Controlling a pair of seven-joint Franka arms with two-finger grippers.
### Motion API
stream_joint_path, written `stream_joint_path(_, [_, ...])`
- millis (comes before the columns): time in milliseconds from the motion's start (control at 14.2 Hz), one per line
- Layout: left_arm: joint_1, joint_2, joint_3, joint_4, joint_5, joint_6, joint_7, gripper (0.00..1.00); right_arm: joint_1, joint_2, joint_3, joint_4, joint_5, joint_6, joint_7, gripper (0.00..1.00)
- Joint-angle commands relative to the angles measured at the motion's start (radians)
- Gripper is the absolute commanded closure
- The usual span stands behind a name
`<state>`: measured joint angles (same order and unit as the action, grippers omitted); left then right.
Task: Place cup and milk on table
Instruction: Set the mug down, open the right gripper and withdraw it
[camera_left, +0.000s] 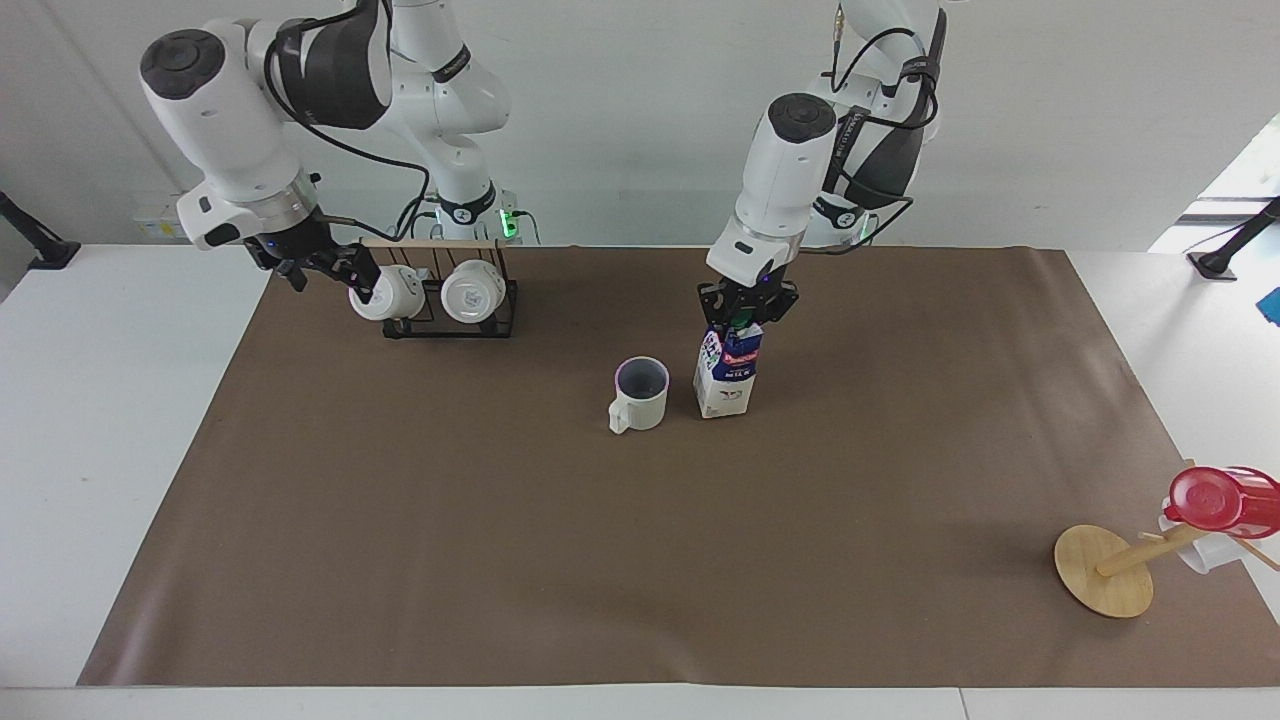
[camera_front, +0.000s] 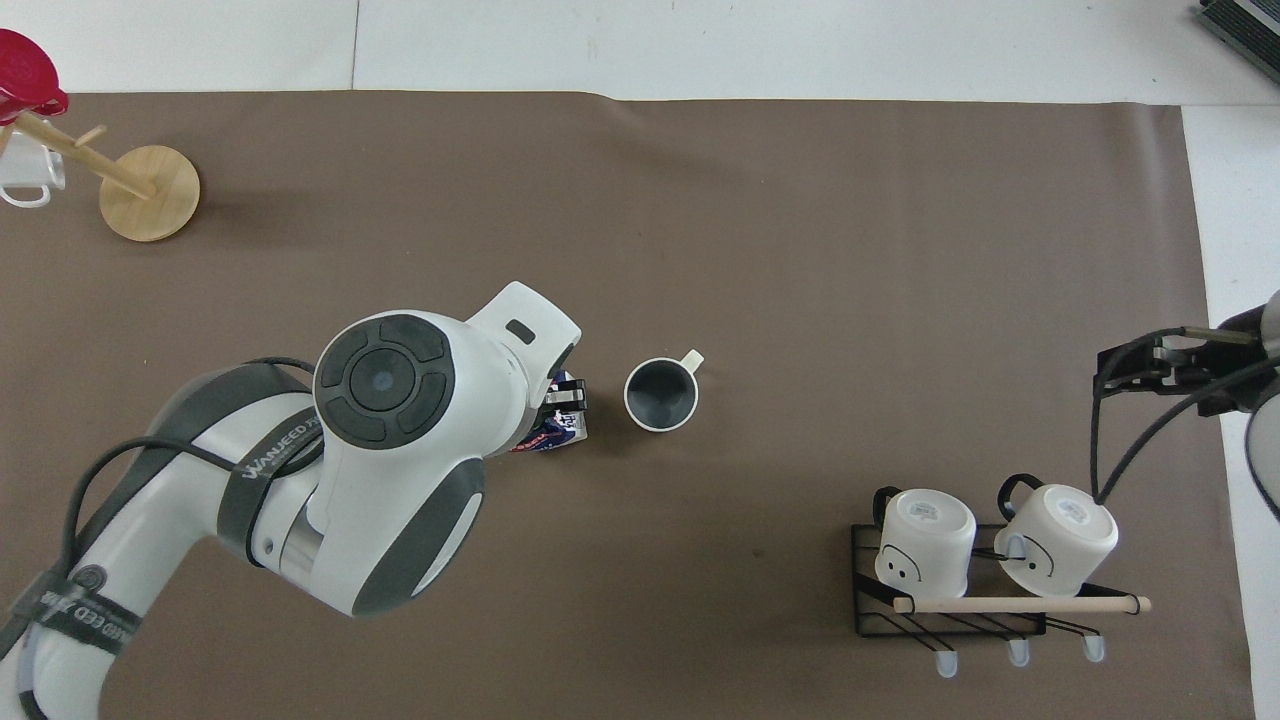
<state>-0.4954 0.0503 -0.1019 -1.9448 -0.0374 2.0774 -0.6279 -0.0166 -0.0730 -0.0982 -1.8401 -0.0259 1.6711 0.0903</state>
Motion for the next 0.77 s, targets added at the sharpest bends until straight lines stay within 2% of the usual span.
stream_joint_path(0, [-0.022,0.013,0.018,0.006,0.008,0.009,-0.016,0.61,-0.026,-0.027,0.011,0.028,0.038,0.013,-0.052,0.00])
stream_joint_path(281, [-0.023,0.011,0.018,0.003,0.011,0.004,-0.015,0.58,-0.014,-0.028,0.021,0.103,0.020,0.016,-0.023,0.00])
stream_joint_path(351, [-0.023,0.011,0.018,0.003,0.011,0.003,-0.015,0.43,-0.011,-0.028,0.024,0.116,0.020,0.018,-0.006,0.00])
stream_joint_path(421, [-0.023,0.011,0.018,0.003,0.011,0.000,-0.015,0.03,-0.003,-0.031,0.031,0.116,0.020,0.018,0.005,0.00])
stream_joint_path(492, [-0.025,0.011,0.018,0.006,0.011,-0.006,-0.022,0.00,0.019,-0.034,0.035,0.114,0.017,0.016,0.015,0.00])
stream_joint_path(702, [-0.037,0.003,0.018,0.018,0.011,-0.017,-0.027,0.00,0.061,-0.044,0.037,0.120,0.023,0.016,0.014,0.00])
